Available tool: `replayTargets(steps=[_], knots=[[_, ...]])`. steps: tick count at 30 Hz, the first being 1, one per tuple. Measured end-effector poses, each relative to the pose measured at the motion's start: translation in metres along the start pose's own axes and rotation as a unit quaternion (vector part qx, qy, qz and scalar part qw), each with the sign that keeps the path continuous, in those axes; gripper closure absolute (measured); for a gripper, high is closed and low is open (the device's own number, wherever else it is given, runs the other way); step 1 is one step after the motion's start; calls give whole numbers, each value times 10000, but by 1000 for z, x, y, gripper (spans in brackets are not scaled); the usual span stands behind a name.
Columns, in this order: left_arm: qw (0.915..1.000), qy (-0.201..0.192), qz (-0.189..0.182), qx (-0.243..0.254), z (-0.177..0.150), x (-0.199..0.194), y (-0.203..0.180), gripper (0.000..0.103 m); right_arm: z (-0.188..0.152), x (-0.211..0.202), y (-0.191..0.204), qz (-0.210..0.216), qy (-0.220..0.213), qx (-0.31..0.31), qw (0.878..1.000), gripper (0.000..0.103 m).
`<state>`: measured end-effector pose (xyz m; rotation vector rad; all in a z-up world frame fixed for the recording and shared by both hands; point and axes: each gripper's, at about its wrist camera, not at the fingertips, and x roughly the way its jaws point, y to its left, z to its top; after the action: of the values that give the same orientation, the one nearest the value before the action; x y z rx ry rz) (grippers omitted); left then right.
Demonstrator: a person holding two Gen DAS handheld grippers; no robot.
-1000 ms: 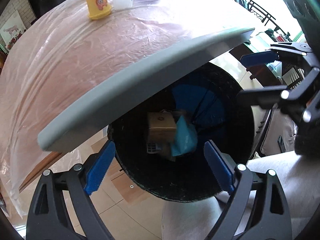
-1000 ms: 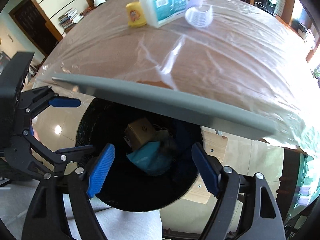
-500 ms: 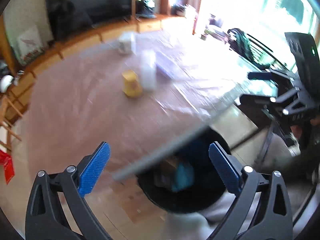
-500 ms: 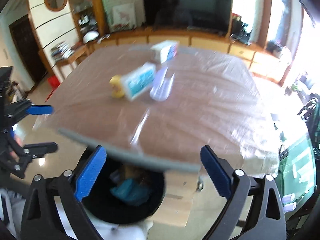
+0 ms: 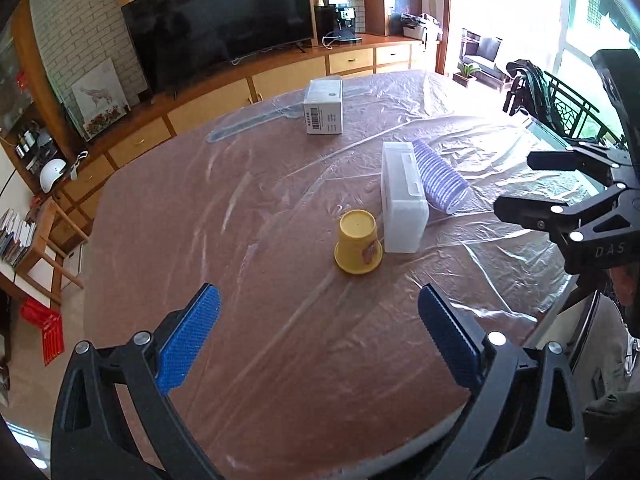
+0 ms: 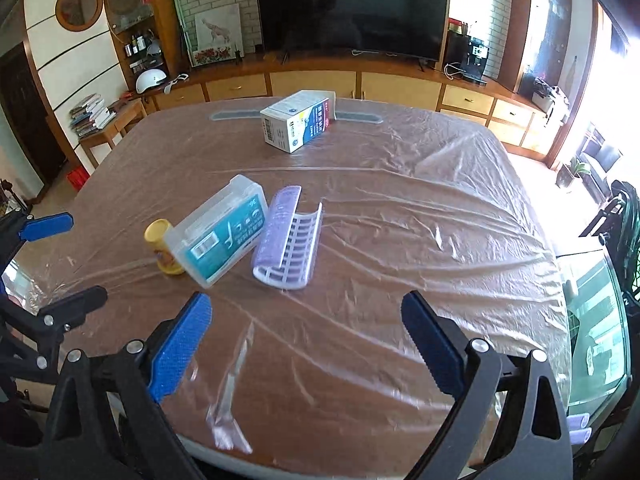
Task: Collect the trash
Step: 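Grasp the yellow cup with the left tool while the right tool grasps the purple hair roller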
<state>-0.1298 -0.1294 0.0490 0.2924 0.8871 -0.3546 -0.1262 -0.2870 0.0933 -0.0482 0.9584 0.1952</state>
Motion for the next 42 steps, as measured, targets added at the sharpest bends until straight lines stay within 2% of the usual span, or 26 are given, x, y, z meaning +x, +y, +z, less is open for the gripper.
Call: replayTargets(steps=[11,16,20,29,34,37,39,42], knots=[[9990,114,-264,344,17,37,-8,4,22,48,7,68,374,-224,9990,20],[9985,132,-331,424,23,46,-10,11,30,59,9,118,387,-160,9991,21],[9980,193,-431,419,25,53,-10,22,35,65,13,81,388,-247,9989,28],[9976,191,-575,335,27,56,-8,25,37,70,14,91,406,-171,9990,29],[9969,256,-670,329,25,57,-11,36,38,73,13,131,442,-96,9989,29],[9966,306,-708,276,23,60,-10,39,38,74,15,150,473,-86,9987,37],[9958,324,-830,209,23,60,-8,48,37,76,16,139,516,-113,9985,48],[9954,347,-885,138,21,61,-6,52,36,74,17,104,484,-149,9987,59]])
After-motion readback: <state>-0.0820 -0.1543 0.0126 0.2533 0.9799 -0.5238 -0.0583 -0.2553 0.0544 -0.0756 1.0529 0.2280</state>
